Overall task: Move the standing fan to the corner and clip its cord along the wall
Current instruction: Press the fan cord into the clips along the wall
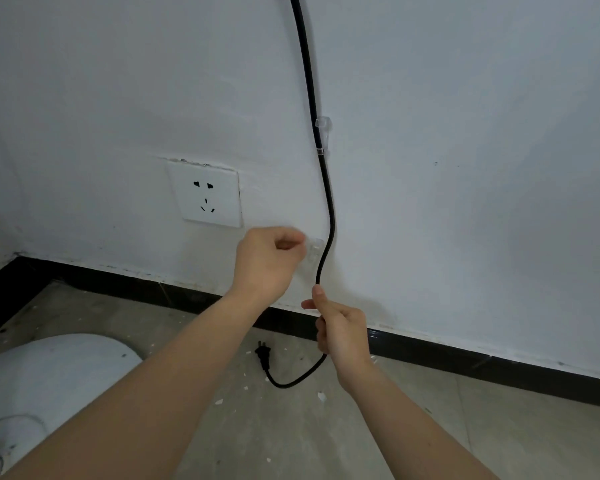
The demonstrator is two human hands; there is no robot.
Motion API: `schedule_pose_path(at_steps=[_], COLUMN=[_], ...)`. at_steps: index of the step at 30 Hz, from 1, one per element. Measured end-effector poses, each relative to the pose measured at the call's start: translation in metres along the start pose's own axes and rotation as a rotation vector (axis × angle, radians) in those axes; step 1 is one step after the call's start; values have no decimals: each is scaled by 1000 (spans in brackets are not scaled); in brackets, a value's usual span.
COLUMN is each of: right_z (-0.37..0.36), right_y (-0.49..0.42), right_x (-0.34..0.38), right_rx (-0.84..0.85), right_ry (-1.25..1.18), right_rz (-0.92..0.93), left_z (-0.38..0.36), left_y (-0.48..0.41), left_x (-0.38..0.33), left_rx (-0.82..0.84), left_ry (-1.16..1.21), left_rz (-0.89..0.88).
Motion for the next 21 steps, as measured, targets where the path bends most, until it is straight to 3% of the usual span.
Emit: schedule_pose_path(at_steps=[16, 21], right_z=[-14, -19], right_y=[5, 9], right_x=[6, 7], right_rx=[-21, -8], right_ry=[-47, -14], right_rz=[-122, -70], left_z=[-18, -16], left_y=[2, 4], left_x=[8, 7], left_rx=[-75, -85], left_ry=[-91, -136], left_rz=[-105, -124])
Point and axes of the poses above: each hand's wrist, its own y-axis away from the middle knuckle, its own z-axis out of the back of the hand, x = y × z, the point moved 5 cm from there along -y, towards the middle knuckle, and after that the axes turned 7 degrees about z, right-handed, at the moved point
